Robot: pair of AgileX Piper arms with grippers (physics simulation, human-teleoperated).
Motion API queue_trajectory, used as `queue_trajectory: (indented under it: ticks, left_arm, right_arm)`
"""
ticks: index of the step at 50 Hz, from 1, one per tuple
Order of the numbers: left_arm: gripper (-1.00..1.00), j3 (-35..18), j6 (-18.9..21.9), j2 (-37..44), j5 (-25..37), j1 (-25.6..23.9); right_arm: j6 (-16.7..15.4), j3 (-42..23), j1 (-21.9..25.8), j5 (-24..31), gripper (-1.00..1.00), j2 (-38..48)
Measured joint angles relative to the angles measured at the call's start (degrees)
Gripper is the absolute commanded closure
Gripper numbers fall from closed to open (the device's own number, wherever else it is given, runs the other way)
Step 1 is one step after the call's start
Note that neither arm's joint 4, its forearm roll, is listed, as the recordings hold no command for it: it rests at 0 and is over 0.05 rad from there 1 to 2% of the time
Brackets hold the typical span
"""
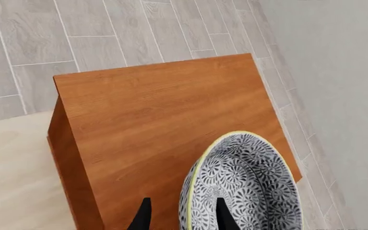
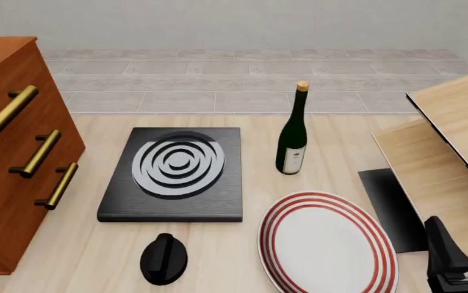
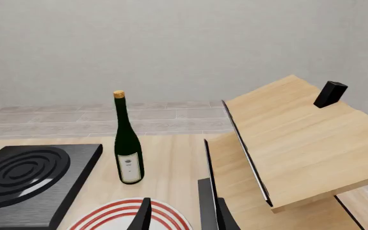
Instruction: Put the bowl on the top of the cabinet.
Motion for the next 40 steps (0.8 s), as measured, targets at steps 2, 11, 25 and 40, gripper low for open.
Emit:
queue_trajectory:
  ticks: [2,11,25,40]
  left_arm:
    - [-1.0,-0.07,-0.01,-0.16,0.02,-0.01]
    - [-1.0,-0.44,-0.15,-1.16,0.29,-0.11]
    - [-1.0,-1.57,-0.15,-4.14,1.49,-0.24]
    - [-1.0,-2.2,-0.56,-9.29,3.25,-0.03]
  right_arm:
    - [-0.03,0.0,0.01,0.01,-1.0,-0.02]
    - [-0.14,0.01,0.07,0.05,-1.0,-0.06]
    - [-0.3,0.01,0.15,0.08,-1.0,-0.1]
    - [-0.41,0.01,0.24,0.12,-1.0,-0.1]
